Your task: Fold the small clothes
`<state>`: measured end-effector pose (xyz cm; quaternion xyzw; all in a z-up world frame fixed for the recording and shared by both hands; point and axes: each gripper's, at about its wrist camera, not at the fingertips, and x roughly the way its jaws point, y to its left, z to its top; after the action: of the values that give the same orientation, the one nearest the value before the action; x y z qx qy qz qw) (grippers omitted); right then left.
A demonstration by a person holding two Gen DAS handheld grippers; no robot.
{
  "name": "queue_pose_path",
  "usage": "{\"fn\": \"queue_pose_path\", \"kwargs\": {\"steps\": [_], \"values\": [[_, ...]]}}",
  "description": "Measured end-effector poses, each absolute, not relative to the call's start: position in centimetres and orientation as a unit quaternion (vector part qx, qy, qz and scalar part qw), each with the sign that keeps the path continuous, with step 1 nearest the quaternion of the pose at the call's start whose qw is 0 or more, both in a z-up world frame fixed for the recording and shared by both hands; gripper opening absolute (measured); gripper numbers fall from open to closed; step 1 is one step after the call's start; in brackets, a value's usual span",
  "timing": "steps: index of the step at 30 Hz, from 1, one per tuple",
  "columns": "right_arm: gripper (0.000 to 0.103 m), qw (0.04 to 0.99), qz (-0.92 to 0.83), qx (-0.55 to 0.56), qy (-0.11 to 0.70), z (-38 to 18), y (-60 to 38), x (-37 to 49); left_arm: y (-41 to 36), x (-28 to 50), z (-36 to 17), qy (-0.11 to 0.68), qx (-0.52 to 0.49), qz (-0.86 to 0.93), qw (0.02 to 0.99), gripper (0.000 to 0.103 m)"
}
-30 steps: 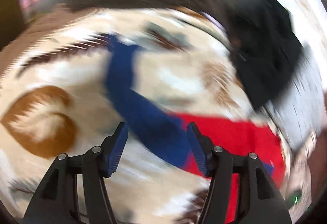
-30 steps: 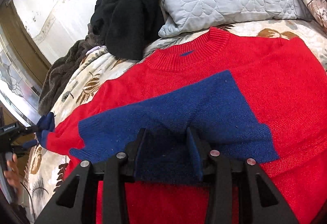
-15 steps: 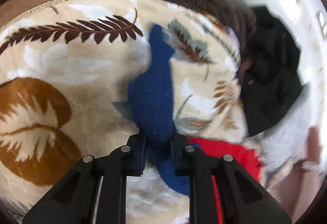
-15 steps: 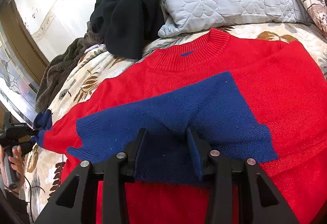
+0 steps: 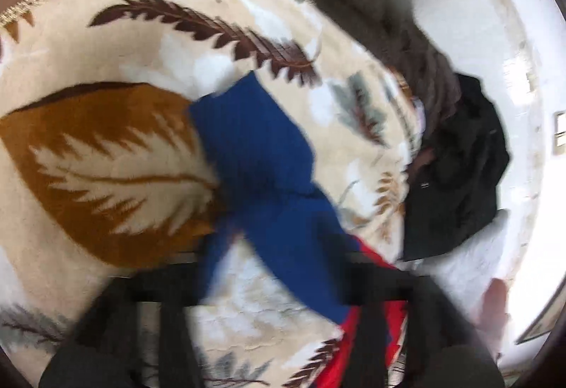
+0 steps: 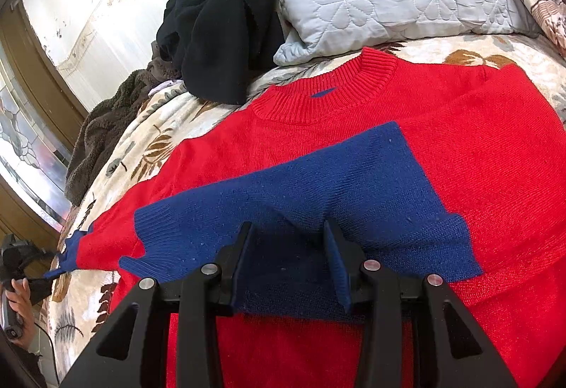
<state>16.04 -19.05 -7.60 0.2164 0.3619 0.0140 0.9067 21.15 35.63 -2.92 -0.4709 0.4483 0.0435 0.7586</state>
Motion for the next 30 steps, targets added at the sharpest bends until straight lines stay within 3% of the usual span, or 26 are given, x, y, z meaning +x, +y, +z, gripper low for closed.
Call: {"fn": "queue_pose_path", "kwargs": {"steps": [1,7,9,10,11,18,30], "values": [[0.042,0.907,0.014,0.217,0.362,-7.6,-19.1,16.0,35.4,21.2,-3.1,0.45,-0.475,0.04,0.755,0.082],[0.042,0.906,0.018,0.224,0.36,-7.6,-19.3,16.0,33.3,22.9,-4.3,0.444,-0.493,0.002,0.748,0.081],[0.042,0.905,0.02,0.227,0.359,-7.6,-19.4,16.0,33.1,23.0,-4.0,0.425,-0.494,0.003,0.758,0.06],[0.042,0.905,0.021,0.229,0.359,-7.6,-19.4,16.0,32.9,23.2,-3.7,0.415,-0.491,-0.001,0.766,0.025],[0.042,0.905,0.021,0.23,0.358,-7.7,-19.4,15.9,32.7,23.5,-3.4,0.411,-0.482,-0.004,0.773,0.007],[0.042,0.902,0.028,0.246,0.353,-7.9,-19.8,15.7,30.1,23.9,0.1,0.37,-0.444,-0.038,0.815,0.006],[0.042,0.896,0.042,0.281,0.342,-8.2,-20.6,15.3,18.4,24.4,3.0,0.397,-0.321,-0.151,0.847,0.006]]}}
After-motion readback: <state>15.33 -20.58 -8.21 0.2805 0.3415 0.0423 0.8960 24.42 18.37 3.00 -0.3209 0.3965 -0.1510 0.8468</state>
